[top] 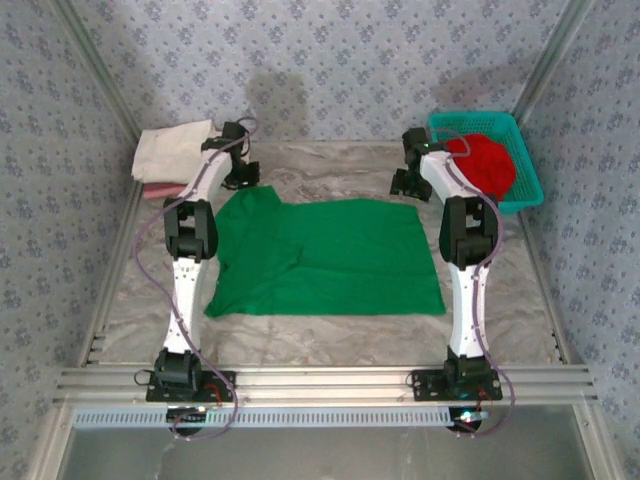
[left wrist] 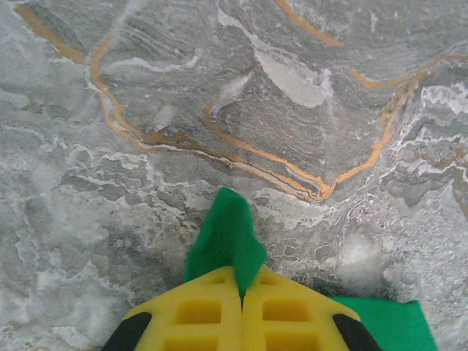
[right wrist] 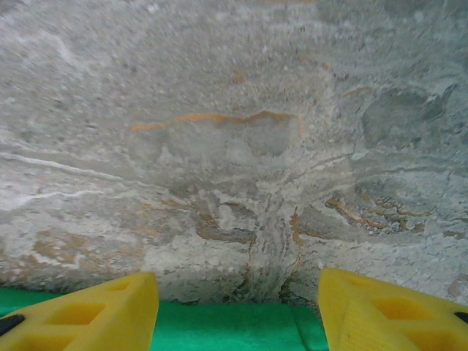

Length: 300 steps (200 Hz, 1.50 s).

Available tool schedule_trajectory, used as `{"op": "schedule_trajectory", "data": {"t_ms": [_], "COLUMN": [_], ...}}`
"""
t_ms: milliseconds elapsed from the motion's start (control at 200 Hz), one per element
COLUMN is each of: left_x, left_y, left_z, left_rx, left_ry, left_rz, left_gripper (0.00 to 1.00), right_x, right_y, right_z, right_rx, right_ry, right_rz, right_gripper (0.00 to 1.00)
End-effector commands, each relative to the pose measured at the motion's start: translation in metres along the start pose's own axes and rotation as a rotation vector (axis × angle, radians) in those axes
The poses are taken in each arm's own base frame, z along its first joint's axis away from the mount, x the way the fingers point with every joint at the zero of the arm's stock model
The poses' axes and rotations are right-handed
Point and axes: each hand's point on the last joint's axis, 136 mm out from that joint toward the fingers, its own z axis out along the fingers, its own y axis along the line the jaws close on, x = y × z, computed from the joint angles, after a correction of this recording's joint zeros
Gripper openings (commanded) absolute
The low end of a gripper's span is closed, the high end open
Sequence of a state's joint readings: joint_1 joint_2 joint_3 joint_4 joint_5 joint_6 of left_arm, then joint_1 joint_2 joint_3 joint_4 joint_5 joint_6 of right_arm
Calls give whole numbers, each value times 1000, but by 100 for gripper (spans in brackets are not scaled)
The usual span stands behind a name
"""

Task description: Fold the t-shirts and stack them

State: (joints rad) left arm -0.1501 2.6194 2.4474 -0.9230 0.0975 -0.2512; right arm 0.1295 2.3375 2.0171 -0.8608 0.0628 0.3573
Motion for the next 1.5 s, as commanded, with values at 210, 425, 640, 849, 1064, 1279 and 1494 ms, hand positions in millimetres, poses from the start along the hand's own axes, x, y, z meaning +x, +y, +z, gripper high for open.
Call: {"op": "schedule_trajectory", "data": {"t_ms": [210,425,640,849,1064,1279,1494], "left_x": [-38,-44,-43,-42,-48,-32,-9], "left_y": [-16,-20,-18,-13,-19,-18,-1], "left_z": [-89,-111,-104,-96,-122,-135,-129], "left_rx": [53,61,45,20,32,45,7], "left_ry": [-168,-205,-185,-174,-218,-239,-225], "left_rz": [0,27,50,59,66,53,26], "left_gripper": [0,0,0,0,0,0,0], "right_x": [15,12,-7,-28,-39,-32,-23], "right_y": [-2,-6,-7,-3,-5,-6,-16], "right_z": [15,14,-6,-28,-61,-85,-49], "right_rx": [-104,-137,-221,-293,-342,-357,-184], "right_ry": [98,78,-9,-133,-258,-294,-225], "right_rz": [76,104,141,130,130,155,139], "right_gripper": [45,8,0,0,0,0,36]}}
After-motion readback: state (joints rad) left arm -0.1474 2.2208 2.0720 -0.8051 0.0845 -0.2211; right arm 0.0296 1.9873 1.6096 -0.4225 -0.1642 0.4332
